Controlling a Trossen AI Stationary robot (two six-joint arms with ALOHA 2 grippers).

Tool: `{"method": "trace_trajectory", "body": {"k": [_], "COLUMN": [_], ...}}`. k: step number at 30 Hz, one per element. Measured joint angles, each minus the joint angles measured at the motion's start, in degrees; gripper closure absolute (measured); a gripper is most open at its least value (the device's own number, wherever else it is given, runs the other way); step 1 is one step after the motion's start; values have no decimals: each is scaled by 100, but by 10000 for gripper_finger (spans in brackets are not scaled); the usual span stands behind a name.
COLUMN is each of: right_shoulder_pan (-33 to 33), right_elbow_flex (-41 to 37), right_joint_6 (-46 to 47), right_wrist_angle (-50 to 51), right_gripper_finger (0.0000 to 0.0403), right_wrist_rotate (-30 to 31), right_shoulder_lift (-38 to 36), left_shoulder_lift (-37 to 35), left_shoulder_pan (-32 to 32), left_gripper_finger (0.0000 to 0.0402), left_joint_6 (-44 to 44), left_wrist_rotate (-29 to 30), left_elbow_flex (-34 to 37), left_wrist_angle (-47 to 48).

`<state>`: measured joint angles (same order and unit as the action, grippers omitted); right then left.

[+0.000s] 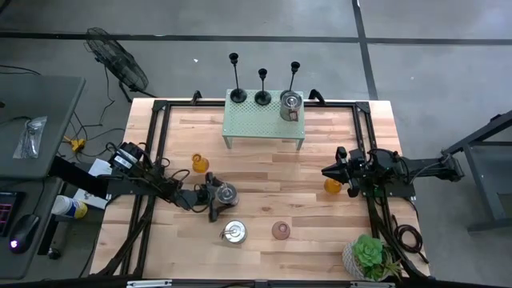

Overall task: Pick & Place candle stick holders
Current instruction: Put the top scented candle on the shelf

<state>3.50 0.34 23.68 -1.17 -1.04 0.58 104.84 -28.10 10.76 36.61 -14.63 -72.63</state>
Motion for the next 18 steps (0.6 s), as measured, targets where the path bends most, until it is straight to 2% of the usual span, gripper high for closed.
{"method": "trace_trajectory", "body": {"k": [6,14,18], "right_shoulder_pan": [-1,-1,-2], "right_elbow_flex": [0,0,0], "right_joint_6": [0,0,0], "right_wrist_angle": [-9,-19,-22], "right_gripper_finger": [359,359,359], "right_wrist_rotate": [-1,-2,-2], "right_shoulder_lift": [0,0,0], "left_shoulder_lift": [-135,-788,-1213], "left_shoulder_pan": [2,2,128], "left_gripper_finger": [45,45,45], "left_joint_6": [-4,-847,-934], "left_wrist_rotate": [539,737,783], "left_elbow_flex": [-26,-392,-606], "left_wrist_angle": [-116,-47,325]}}
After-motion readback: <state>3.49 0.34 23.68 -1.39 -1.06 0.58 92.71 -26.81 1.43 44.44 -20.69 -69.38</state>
